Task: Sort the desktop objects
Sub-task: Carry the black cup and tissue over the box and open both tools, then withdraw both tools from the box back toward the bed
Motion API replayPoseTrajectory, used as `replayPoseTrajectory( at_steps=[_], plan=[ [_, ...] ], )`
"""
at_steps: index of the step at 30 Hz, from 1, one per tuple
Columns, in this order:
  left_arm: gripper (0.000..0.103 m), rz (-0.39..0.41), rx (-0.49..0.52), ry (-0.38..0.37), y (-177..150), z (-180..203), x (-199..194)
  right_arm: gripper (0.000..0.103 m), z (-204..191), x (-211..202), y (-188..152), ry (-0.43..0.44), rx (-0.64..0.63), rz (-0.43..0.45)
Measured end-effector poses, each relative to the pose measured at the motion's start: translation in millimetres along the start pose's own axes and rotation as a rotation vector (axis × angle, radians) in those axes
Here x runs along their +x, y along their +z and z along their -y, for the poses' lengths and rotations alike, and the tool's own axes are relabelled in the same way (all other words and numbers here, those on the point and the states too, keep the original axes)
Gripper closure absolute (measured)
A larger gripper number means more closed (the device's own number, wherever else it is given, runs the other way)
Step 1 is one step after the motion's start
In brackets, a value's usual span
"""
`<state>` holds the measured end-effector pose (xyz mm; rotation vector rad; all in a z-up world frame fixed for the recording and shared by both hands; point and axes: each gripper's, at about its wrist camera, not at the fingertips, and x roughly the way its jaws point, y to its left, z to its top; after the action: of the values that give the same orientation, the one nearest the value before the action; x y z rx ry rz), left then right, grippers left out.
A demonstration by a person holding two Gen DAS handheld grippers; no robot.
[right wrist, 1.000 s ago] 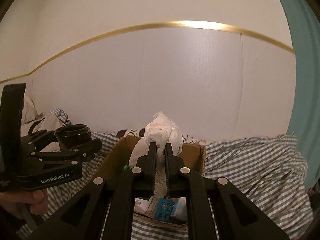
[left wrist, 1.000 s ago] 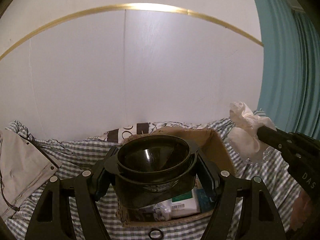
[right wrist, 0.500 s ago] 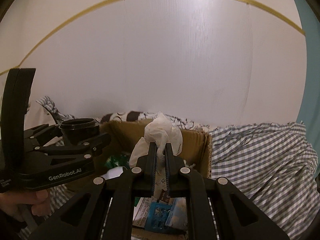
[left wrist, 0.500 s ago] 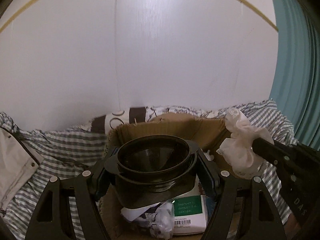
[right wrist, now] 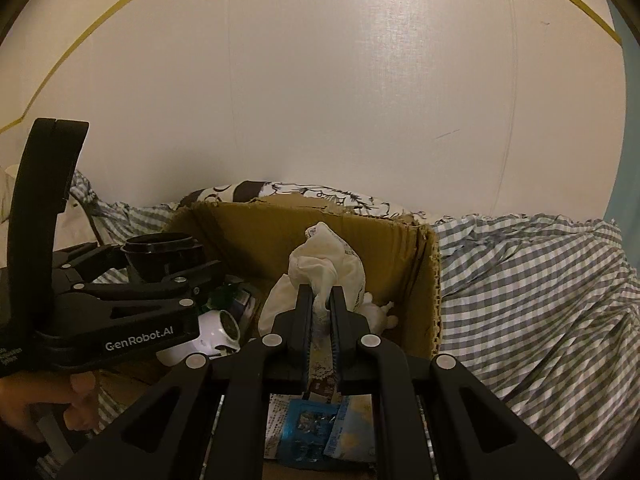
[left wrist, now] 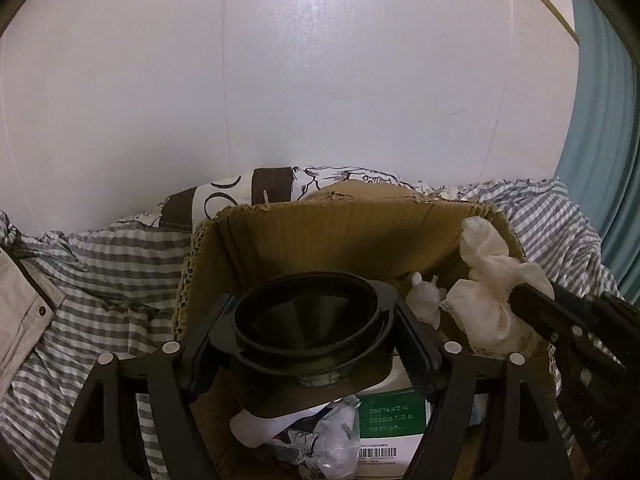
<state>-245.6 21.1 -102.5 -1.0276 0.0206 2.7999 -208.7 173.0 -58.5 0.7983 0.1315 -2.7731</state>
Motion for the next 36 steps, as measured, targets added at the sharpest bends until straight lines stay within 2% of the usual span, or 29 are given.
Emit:
replayPoseTrajectory(
  at_steps=[3,4,7,12,16,23,33,36],
  plan=[
    [0.013,0.019,-0.005,0.012,3.1,-1.1,-7.3,0.063,0.2,-5.5,1.6,-0.012,0.001,0.014],
    [0.010,0.028,-0.007,0.014,4.5,-1.3,-10.5,0.061,0.3,-10.3,2.5,-0.015,-0.002,0.018],
    [0.009,0.050,-0.014,0.018,8.1,-3.0,-22.6,0.059,-0.5,-18.7,7.8,-0.043,-0.015,0.037],
    [0.009,0.088,-0.031,0.022,12.3,-7.8,-48.5,0.040,-1.6,-46.5,16.4,-0.093,-0.010,0.091],
    [0.006,0.131,-0.044,0.026,15.3,-10.5,-74.0,0.034,-4.5,-71.8,22.9,-0.118,-0.010,0.121],
    [0.001,0.210,-0.040,0.036,19.4,-7.8,-121.4,0.016,-9.7,-119.5,29.0,-0.136,-0.014,0.187],
    [0.000,0.284,-0.032,0.017,11.2,1.8,-186.7,0.000,-19.6,-178.1,26.1,-0.158,-0.036,0.261],
    [0.000,0.294,-0.023,0.020,4.2,4.0,-200.7,0.000,-18.7,-193.6,22.2,-0.163,-0.035,0.279]
  ],
)
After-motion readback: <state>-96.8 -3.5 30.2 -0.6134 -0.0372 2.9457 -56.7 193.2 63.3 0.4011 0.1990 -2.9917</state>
